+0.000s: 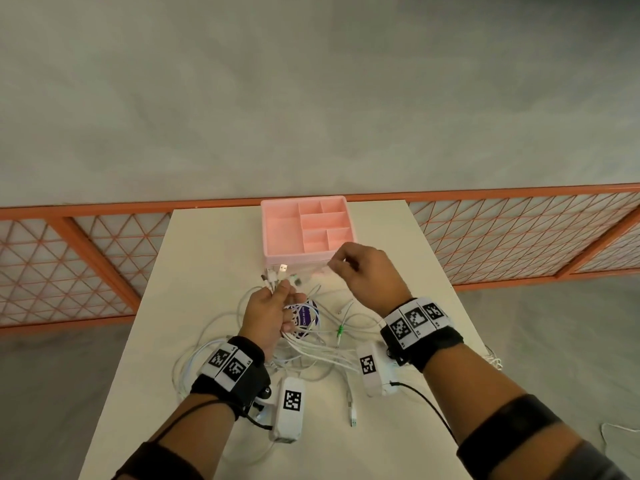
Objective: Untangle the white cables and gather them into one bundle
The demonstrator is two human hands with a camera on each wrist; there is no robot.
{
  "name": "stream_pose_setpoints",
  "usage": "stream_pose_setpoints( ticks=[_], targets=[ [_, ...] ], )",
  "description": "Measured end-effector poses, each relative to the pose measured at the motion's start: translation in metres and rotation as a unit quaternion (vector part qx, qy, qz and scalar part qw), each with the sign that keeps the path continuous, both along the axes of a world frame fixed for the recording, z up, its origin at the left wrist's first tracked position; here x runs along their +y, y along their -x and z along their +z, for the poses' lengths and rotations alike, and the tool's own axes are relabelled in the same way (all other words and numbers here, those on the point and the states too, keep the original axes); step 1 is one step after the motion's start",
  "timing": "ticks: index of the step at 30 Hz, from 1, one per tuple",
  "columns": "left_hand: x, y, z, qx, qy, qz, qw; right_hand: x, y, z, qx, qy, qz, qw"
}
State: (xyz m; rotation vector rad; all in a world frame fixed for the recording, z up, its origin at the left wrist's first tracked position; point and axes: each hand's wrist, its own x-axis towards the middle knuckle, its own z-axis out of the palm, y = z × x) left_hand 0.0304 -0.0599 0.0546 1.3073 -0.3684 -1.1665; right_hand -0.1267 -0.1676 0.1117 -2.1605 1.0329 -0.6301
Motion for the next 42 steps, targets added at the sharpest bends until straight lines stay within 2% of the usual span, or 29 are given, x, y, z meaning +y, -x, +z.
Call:
stream_pose_setpoints(
  ticks=[3, 7, 10, 15, 21, 25, 28, 31, 34, 37, 40, 42],
  targets=[
    [-0.002, 0.0, -0.002, 0.035, -0.024, 0.005, 0.999, 0.008, -0.008, -0.003, -0.11, -0.029, -0.05, 0.992],
    [-0.005, 0.006, -0.001, 0.092, -0.021, 0.003, 0.996, 0.027, -0.021, -0.017, -0.136, -0.035, -0.059, 0.988],
    [-0.007, 0.011, 0.002, 0.11, -0.007, -0.003, 0.994, 0.04, -0.028, -0.035, -0.103, -0.037, -0.066, 0.992],
    [-0.007, 0.014, 0.004, 0.075, 0.021, -0.019, 0.997, 0.056, -0.031, -0.051, -0.017, -0.025, -0.049, 0.998],
    [-0.008, 0.014, -0.004, -0.011, 0.008, 0.012, 1.0, 0.061, -0.031, -0.059, 0.025, 0.036, 0.018, 0.999],
    [-0.008, 0.005, -0.01, -0.006, 0.011, 0.06, 0.998, 0.059, -0.017, -0.067, 0.047, 0.023, 0.09, 0.995],
    [-0.008, -0.006, -0.006, 0.012, 0.026, 0.11, 0.994, 0.054, 0.003, -0.08, 0.095, 0.006, 0.106, 0.99],
    [-0.008, -0.018, 0.006, 0.082, 0.067, 0.163, 0.981, 0.035, 0.034, -0.104, 0.13, -0.05, 0.017, 0.99],
    [-0.008, -0.024, 0.016, 0.13, 0.106, 0.17, 0.971, 0.012, 0.068, -0.125, 0.171, -0.096, -0.093, 0.976],
    [-0.009, -0.025, 0.02, 0.101, 0.1, 0.153, 0.978, -0.006, 0.083, -0.131, 0.159, -0.101, -0.158, 0.969],
    [-0.01, -0.024, 0.022, 0.07, 0.084, 0.122, 0.987, -0.023, 0.089, -0.115, 0.121, -0.089, -0.263, 0.953],
    [-0.011, -0.022, 0.022, 0.036, 0.069, 0.096, 0.992, -0.03, 0.085, -0.094, 0.045, -0.134, -0.273, 0.952]
  ],
)
